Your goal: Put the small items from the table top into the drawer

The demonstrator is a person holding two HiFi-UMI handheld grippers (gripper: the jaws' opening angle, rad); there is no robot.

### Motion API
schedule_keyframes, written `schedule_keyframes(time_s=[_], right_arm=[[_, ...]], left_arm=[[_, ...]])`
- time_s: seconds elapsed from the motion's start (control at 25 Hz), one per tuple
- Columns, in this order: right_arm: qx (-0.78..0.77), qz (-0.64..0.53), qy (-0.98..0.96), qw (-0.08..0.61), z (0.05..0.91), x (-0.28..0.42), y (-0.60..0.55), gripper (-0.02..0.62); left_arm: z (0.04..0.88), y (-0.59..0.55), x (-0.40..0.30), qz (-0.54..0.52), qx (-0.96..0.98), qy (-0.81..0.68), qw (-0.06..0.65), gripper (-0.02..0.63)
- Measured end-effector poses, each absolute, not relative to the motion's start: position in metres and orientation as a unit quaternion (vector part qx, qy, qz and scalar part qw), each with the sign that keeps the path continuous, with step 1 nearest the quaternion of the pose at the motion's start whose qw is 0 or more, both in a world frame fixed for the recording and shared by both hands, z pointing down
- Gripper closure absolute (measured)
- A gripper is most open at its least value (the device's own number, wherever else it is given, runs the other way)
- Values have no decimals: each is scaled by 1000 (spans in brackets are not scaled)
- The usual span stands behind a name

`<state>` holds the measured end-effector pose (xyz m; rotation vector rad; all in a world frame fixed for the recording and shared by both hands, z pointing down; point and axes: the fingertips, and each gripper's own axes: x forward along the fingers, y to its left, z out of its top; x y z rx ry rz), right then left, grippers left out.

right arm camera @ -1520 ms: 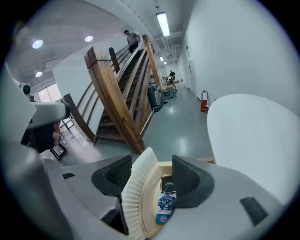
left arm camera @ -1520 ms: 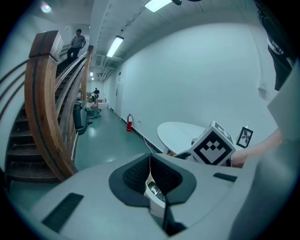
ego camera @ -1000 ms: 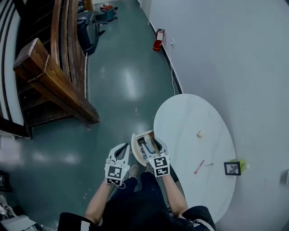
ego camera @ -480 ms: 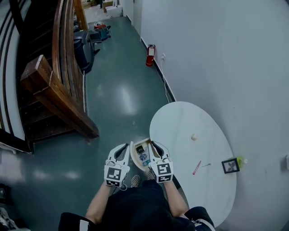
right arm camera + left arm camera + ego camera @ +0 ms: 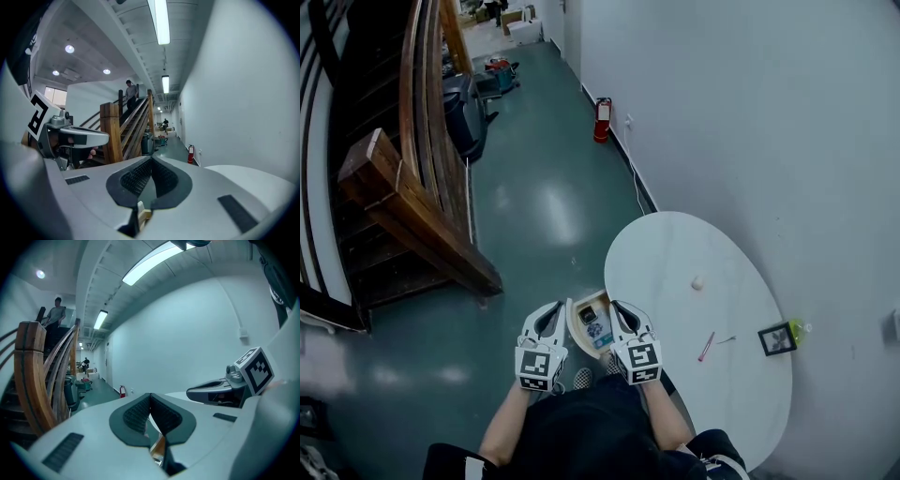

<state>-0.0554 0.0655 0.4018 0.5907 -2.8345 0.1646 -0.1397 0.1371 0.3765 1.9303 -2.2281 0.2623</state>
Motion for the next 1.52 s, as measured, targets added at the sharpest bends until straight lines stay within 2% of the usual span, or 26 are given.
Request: schedule_keyframes(time_s=[0.52,1.24,1.52], right_arm=[[248,75,-956,135,418,-21,37,566],[424,122,-883,163,461,137,-59,566],[451,144,-863,177,493,176,-102,566]], left_arm=[[380,95,-104,88,689,-713,90,586],[419,-19,30,104,802,-576,124,586],[444,-76,63,120,816,-550,131,586]])
